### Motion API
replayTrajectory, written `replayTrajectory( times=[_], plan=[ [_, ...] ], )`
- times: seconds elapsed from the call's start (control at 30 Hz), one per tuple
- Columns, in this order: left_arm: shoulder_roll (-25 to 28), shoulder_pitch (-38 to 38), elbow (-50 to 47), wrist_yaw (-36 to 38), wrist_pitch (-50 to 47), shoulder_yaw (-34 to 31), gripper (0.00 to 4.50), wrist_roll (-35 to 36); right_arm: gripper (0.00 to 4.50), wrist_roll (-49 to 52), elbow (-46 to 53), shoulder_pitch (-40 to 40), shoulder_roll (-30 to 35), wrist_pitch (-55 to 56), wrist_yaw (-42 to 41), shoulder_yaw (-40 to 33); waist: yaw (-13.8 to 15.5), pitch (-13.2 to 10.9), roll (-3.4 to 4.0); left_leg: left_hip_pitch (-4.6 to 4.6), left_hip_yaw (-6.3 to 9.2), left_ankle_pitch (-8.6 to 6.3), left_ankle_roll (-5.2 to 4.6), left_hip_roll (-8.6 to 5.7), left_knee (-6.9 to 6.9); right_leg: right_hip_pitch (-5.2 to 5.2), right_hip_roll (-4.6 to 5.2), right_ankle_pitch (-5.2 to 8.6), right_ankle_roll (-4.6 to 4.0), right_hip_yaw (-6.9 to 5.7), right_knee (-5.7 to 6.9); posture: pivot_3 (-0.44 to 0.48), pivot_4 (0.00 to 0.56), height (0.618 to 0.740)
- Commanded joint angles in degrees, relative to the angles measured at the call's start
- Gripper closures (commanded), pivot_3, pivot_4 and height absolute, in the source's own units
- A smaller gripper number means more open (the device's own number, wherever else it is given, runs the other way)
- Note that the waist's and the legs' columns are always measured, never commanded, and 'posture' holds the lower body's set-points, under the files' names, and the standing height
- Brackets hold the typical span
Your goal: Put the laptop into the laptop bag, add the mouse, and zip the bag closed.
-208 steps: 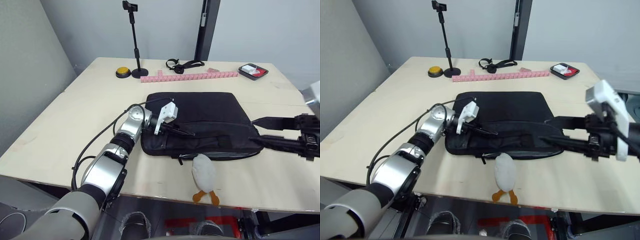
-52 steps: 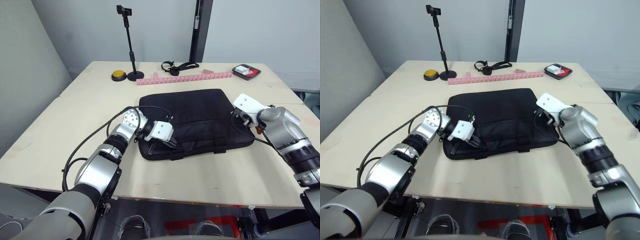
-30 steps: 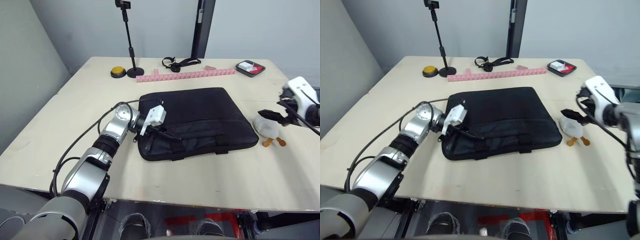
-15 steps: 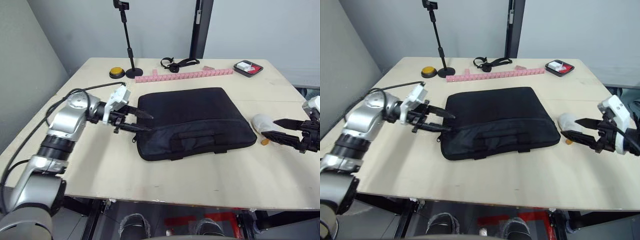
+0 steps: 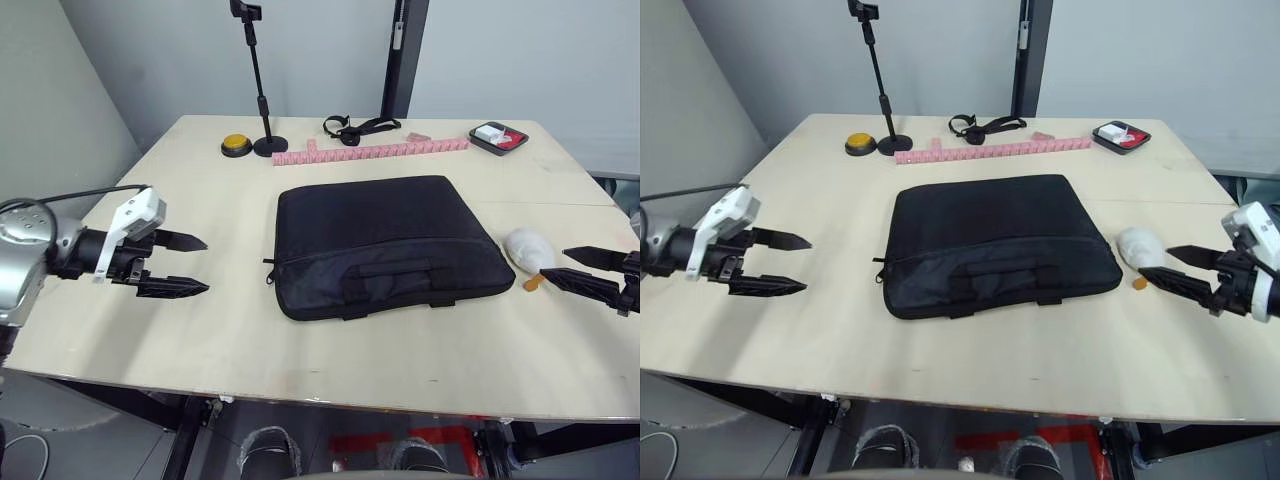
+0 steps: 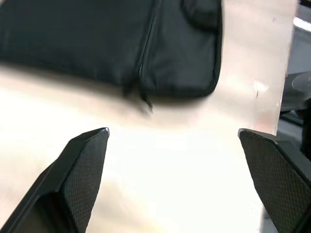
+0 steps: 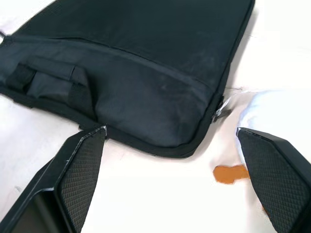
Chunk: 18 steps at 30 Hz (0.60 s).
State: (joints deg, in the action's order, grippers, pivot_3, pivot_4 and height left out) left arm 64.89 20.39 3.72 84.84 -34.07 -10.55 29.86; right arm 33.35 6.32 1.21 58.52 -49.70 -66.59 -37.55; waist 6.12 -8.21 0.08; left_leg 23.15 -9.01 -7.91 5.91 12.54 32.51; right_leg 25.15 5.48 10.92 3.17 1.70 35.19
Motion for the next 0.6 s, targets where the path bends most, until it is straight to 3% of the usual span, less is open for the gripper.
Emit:
replayTrajectory(
  times=[0.03, 0.13, 0.33, 0.6],
  plan=[
    [1.0, -1.5, -1.5, -1.8, -5.2, -7.8, 0.05, 5.1, 0.00, 0.1, 1.2, 1.5, 2.7, 1.4, -1.0, -2.6, 0.0, 0.0, 0.00, 0.00, 0.00, 0.00, 0.00, 0.00, 0.05, -0.01, 0.00, 0.00, 0.00, 0.01, 0.01, 0.000, 0.150, 0.739],
    [1.0, -2.3, 0.2, -5.1, -7.1, -9.0, 0.05, 4.4, 0.00, -0.6, -1.0, 2.3, 4.5, 2.2, -1.3, -2.8, -0.1, 0.0, -0.01, 0.00, 0.00, 0.00, 0.00, -0.01, 0.12, -0.05, 0.01, 0.00, 0.00, 0.02, 0.01, 0.000, 0.150, 0.739],
    [2.6, -6.7, 3.0, -5.0, -3.3, -9.4, 0.05, 1.1, 0.00, -4.0, -6.9, 6.7, 9.6, 4.5, -4.1, -5.3, -0.1, 0.0, -0.05, 0.02, 0.02, -0.01, -0.02, 0.00, 0.15, -0.06, 0.01, 0.00, 0.01, 0.01, -0.02, 0.000, 0.150, 0.739],
    [2.9, -6.2, 4.5, -4.7, -2.6, -9.6, 0.05, 1.8, 0.00, -3.8, -6.9, 6.7, 8.6, 4.8, -3.4, -5.2, -0.2, 0.0, -0.11, 0.02, 0.06, -0.01, -0.04, 0.00, 0.31, -0.09, 0.01, 0.00, 0.01, 0.01, 0.08, 0.000, 0.150, 0.739]
  ],
)
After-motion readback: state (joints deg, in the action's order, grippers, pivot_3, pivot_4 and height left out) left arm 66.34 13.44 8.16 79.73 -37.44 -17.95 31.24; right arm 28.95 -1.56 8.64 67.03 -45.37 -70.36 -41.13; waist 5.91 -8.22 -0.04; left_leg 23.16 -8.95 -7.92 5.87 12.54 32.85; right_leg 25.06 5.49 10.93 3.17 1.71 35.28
